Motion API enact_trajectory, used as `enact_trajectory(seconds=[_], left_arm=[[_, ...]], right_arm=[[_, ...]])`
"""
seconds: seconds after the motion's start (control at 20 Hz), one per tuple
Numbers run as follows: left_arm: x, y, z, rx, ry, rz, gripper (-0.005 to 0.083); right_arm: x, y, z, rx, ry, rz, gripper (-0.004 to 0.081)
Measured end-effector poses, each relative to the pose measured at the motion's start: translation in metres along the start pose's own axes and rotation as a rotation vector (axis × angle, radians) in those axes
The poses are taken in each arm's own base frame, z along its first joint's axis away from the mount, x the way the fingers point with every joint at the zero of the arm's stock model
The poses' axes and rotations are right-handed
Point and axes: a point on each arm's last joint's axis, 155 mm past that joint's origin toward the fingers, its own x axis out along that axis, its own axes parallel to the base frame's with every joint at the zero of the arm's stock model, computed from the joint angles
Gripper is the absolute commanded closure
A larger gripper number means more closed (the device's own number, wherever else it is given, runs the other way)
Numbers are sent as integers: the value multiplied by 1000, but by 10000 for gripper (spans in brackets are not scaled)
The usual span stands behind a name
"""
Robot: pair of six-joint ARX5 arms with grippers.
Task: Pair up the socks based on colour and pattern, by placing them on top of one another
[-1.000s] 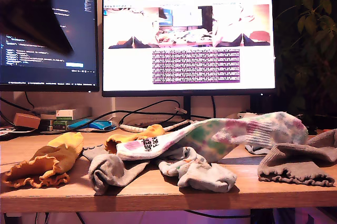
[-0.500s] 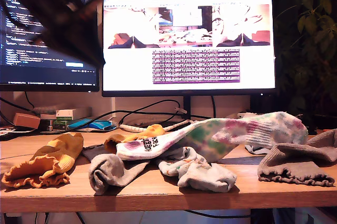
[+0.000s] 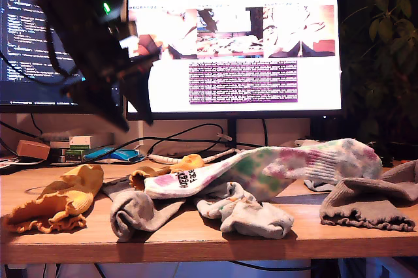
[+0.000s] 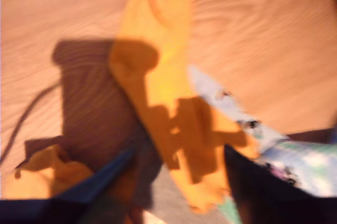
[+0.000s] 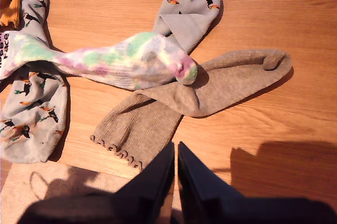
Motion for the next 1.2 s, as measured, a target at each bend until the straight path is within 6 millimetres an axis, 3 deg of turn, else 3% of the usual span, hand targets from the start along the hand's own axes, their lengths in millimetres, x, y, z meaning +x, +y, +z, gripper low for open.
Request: enact_trajectory(seconds=[0.3,0.5,0.75,0.85,1.05,1.1,1.2], left_arm=[[39,16,5,-39,33,15,243],[59,16,14,-61,28,-11,243],[80,15,4,-104,78,-41,287],[80,15,3,-106,80,-41,410],[80,14,2,-107,86,-43,744],[80,13,3,-107,83,-51,792],[79,9,5,-105,76,-74,797]], right_arm=[[0,0,0,-1,0,0,782],[0,0,0,-12,-1,0,782],[0,0,0,-26,-2,0,782],[0,0,2,-27,-10,0,782],[7,0,6,-27,-10,0,782],[11,-1,4,-26,6,0,782],[18,-1,1,-24,32,2,782]])
